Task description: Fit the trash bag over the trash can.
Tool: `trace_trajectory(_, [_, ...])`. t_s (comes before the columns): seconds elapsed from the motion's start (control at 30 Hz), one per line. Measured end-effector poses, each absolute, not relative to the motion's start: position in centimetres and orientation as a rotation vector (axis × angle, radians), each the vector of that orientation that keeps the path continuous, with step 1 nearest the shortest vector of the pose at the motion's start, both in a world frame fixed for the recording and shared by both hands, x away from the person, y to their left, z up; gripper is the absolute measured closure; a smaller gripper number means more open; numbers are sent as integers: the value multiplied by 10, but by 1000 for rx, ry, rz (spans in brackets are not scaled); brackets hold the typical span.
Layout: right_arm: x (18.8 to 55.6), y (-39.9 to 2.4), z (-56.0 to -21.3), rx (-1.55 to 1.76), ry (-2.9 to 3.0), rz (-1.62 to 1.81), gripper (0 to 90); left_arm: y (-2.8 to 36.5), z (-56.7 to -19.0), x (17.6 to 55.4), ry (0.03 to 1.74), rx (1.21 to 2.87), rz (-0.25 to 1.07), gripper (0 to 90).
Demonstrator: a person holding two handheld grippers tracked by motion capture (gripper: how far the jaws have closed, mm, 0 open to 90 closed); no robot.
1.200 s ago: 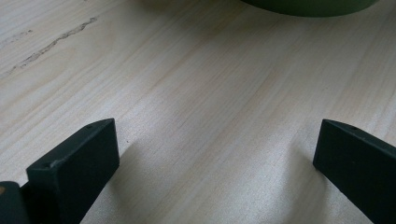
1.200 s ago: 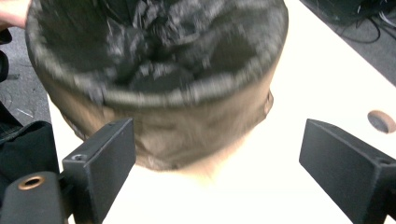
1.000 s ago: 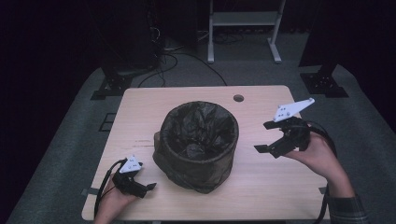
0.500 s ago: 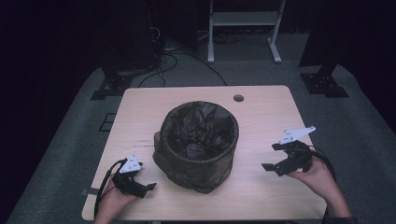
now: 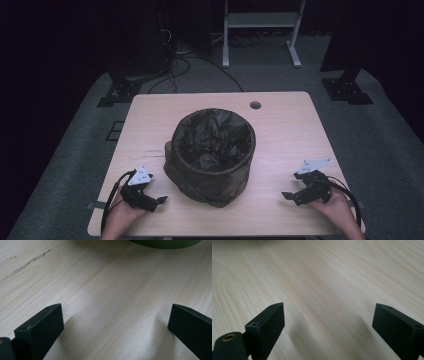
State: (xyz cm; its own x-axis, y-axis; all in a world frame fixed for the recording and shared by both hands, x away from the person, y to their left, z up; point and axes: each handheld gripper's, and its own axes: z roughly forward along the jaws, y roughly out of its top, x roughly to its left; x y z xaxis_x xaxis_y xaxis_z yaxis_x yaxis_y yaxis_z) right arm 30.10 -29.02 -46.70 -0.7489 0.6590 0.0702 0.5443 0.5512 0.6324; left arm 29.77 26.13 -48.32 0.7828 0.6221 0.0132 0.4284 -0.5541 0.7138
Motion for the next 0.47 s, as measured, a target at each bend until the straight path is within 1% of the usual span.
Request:
trace_trajectory(0.13, [297,-295,-477,1036,2566,986,92,261,-483,298,775,2243,343,0])
trace_trajectory(0.47, [291,-295,-480,1013,2523,1000,92,261,-483,298,774,2243,342,0])
